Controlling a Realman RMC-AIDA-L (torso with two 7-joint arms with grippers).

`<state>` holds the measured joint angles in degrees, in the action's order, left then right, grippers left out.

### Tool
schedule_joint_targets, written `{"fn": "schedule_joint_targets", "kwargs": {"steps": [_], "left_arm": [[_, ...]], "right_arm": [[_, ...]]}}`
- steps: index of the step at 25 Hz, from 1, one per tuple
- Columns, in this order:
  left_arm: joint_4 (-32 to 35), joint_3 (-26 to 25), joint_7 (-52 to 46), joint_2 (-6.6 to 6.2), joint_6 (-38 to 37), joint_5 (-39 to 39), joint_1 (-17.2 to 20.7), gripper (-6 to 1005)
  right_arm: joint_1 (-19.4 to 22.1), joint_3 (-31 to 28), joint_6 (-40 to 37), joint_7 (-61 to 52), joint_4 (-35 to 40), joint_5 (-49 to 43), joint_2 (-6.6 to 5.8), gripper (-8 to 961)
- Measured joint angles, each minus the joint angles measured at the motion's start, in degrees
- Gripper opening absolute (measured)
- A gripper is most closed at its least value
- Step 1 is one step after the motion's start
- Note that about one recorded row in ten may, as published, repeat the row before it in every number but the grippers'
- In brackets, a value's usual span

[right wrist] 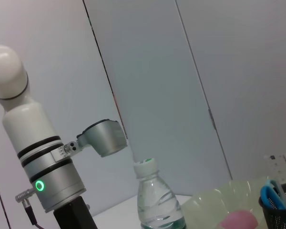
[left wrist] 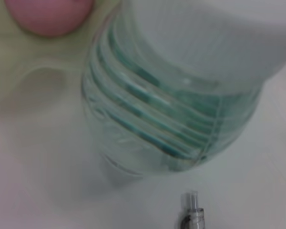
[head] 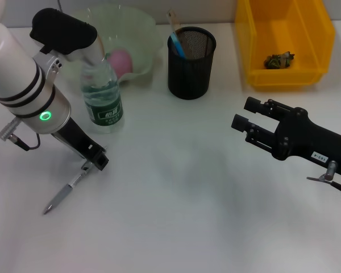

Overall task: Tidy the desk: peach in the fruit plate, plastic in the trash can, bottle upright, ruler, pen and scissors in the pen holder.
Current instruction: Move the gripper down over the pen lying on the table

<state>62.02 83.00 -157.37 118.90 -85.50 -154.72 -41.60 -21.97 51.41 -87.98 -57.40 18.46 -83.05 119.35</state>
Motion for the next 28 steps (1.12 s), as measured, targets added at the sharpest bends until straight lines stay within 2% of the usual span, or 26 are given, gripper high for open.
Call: {"fn": "schedule_joint_targets", "kwargs": {"steps": [28], "left_arm": [[-2.81,0.40,-0.22,0.11,-1.12,-2.38,-3.54,462]], "right_arm": [[-0.34,0.00,0.22,-0.09,0.00,0.01,0.00,582]]}}
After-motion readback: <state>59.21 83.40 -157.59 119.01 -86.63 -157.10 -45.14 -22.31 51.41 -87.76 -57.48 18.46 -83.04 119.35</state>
